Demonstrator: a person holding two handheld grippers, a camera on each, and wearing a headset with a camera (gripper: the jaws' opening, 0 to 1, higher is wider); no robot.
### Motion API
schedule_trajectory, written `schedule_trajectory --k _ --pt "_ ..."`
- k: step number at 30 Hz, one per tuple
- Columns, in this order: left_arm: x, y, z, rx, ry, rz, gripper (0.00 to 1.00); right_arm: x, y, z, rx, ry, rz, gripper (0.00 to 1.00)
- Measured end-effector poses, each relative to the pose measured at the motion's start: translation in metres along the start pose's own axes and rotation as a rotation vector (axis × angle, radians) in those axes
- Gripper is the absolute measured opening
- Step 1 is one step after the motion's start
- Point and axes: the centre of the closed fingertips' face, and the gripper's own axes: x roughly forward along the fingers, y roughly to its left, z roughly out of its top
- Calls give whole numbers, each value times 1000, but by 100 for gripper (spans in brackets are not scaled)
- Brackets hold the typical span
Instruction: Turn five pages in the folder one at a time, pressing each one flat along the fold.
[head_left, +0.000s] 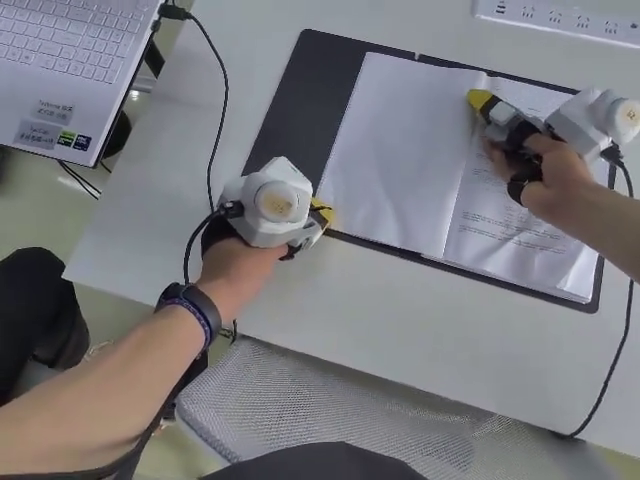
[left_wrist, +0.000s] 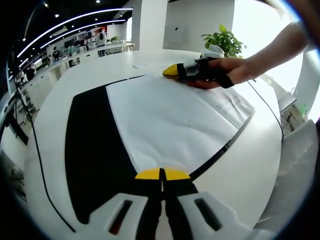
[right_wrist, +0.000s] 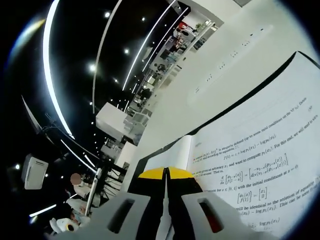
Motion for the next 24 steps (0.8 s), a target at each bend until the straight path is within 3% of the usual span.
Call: schedule_trajectory --k 7,9,13,19,24 --pt "0 0 0 2 -2 -1 0 -21 17 -24 -37 50 18 0" --pt "0 0 -1 2 -2 -1 0 -19 15 -21 -60 69 23 0" --pt "0 -1 -1 10 -2 -3 0 -34 29 -36 -67 89 30 0" --pt "-2 -2 0 9 -2 -1 0 -45 22 -48 -88 123 43 0" --pt "-3 -3 0 9 -2 -2 0 -59 31 -61 -95 143 60 0"
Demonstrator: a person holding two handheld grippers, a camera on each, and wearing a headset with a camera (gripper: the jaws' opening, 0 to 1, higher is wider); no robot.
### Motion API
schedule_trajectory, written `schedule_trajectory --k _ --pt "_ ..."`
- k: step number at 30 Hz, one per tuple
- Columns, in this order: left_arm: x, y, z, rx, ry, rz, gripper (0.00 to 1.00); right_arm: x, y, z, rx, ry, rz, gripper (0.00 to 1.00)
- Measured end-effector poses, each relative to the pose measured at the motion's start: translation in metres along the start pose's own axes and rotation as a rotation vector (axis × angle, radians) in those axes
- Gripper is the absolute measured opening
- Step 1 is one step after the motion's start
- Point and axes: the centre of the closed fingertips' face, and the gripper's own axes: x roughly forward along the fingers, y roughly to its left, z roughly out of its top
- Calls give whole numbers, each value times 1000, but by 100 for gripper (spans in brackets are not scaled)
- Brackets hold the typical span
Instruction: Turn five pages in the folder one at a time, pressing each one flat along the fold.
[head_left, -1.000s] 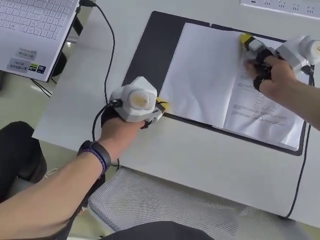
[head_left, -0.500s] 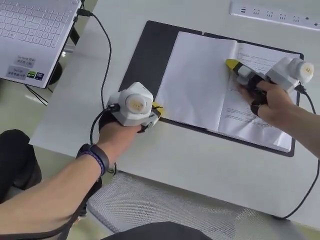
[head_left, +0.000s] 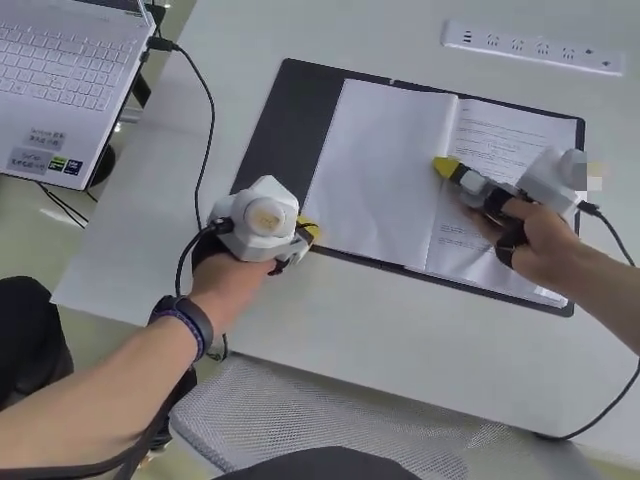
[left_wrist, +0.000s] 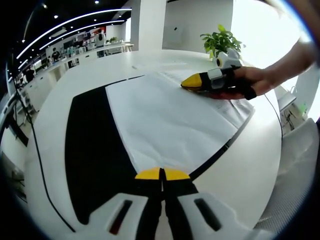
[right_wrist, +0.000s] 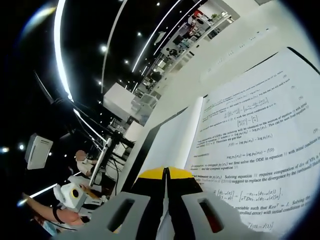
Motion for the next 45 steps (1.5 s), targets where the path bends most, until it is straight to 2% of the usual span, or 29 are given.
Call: schedule_trajectory --k 6,19,37,39,45 --pt "3 2 -1 -10 -1 -4 0 -13 21 -20 -11 15 19 0" --pt "6 3 -3 -11 -3 -3 0 -37 41 -58 20 44 65 0" --pt "9 7 -5 -13 -8 -9 0 -60 51 -97 21 116 80 0" --pt "9 7 -6 -13 -8 -9 0 -60 46 -97 19 126 81 0" --pt "10 8 -7 -11 -3 -9 0 -64 44 -103 20 139 77 0"
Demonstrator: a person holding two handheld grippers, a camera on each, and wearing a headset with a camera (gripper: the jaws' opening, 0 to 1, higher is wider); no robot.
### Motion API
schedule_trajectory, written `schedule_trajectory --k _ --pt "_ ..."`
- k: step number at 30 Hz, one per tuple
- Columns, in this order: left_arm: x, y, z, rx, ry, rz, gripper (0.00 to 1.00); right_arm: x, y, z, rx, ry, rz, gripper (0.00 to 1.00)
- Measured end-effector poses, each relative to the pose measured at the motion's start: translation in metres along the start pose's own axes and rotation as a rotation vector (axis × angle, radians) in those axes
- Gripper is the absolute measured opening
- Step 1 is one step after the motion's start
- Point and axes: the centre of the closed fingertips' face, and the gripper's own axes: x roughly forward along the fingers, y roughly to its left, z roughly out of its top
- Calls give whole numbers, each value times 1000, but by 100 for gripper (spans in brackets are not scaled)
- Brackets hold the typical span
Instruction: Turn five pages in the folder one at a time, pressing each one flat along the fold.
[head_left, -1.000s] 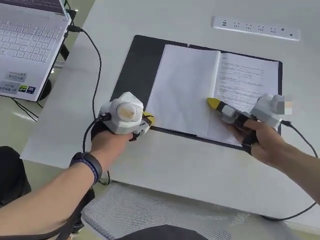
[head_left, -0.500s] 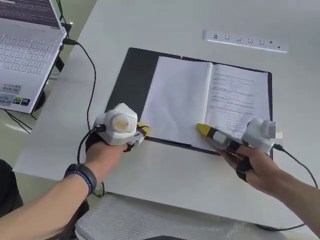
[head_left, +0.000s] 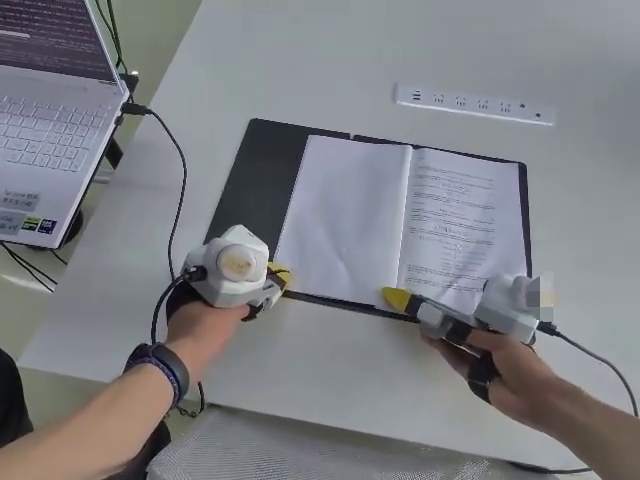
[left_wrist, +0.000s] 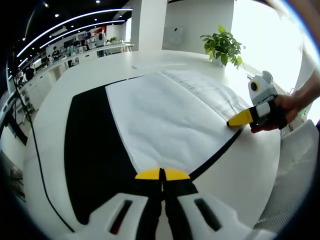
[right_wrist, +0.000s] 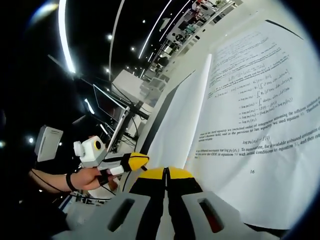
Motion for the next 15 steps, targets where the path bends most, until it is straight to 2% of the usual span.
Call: schedule_trajectory --k 5,10,15 --pt "1 1 -1 1 9 1 0 -4 -2 -9 8 17 -8 0" --pt "1 1 -1 4 23 0 0 -4 -5 -11 15 9 -32 0" --pt "1 1 0 -20 39 1 0 -5 -5 -10 23 -1 -66 0"
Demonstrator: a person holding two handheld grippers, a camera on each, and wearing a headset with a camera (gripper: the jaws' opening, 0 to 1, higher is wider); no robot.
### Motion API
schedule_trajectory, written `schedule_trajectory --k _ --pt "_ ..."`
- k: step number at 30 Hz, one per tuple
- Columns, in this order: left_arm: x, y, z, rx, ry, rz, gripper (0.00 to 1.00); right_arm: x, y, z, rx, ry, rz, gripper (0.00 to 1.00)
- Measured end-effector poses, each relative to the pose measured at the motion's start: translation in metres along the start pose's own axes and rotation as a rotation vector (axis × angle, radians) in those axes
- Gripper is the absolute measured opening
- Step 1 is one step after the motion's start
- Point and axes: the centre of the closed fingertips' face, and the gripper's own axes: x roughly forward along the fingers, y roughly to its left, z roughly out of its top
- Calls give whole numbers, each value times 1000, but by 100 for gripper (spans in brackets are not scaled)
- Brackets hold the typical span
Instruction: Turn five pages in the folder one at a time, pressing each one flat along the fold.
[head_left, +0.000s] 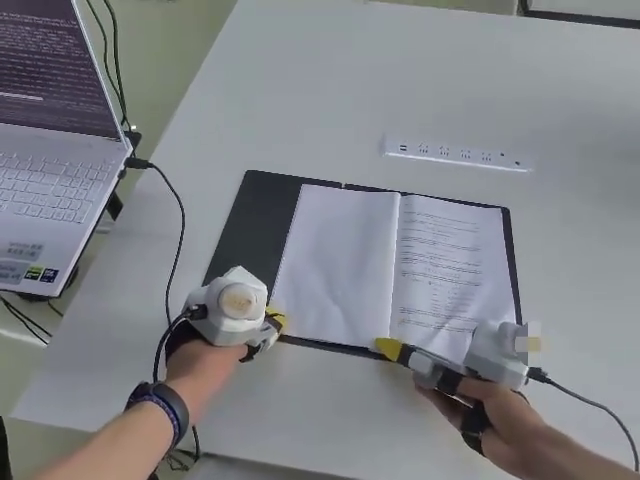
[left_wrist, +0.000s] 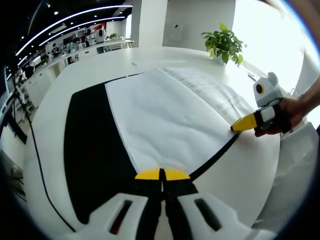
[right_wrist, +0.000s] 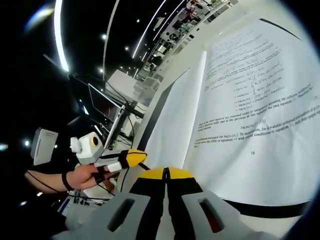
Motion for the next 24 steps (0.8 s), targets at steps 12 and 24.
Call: schedule_trajectory --k 12,24 --pt "-9 -15 6 -1 2 -23 5 -17 5 7 -89 -18 -51 12" --pt "-36 -25 20 -22 -52 -29 16 -60 -12 16 -138 -65 -132 20"
